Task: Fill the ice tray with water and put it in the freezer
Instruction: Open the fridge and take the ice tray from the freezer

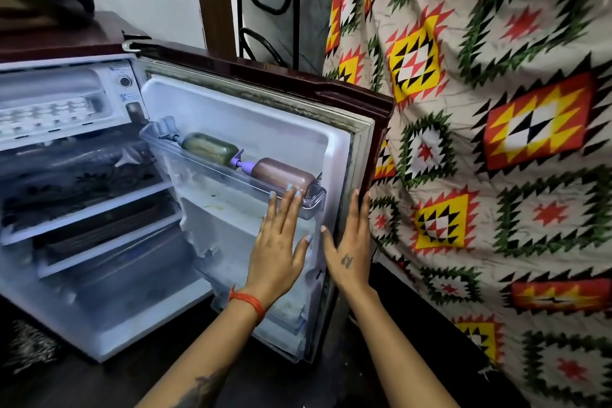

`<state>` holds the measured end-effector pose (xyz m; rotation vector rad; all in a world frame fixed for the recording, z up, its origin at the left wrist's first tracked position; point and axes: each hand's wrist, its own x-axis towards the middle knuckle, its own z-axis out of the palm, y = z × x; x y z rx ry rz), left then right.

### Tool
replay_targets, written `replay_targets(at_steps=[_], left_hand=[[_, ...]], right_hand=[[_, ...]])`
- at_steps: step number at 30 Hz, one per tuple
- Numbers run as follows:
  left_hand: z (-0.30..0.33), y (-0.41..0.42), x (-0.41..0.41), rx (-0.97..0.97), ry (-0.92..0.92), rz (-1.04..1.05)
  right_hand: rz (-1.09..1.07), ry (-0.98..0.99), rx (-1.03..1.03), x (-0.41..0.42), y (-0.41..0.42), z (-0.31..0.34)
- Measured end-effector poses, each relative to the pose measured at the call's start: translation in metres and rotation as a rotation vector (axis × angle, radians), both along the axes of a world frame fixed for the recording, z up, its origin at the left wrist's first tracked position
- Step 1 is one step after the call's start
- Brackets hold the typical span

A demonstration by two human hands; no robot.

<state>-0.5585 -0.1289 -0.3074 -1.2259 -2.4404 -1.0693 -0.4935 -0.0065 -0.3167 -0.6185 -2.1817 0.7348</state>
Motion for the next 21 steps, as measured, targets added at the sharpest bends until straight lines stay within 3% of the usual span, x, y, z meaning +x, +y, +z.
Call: replay_targets(at_steps=[14, 18, 21], left_hand=[[0.010, 0.046, -0.013, -0.083, 0.013, 0.025], [0.001, 0.040, -0.006, 0.058, -0.078, 0.088], [-0.011, 0.029, 0.000, 0.141, -0.260, 0.193]], right_hand=[[0.082, -0.080, -0.084, -0.019, 0.064, 0.006], [0.050, -0.024, -0.140, -0.014, 0.061, 0.001], [0.018, 0.050, -0.183, -0.011, 0.043, -0.009]])
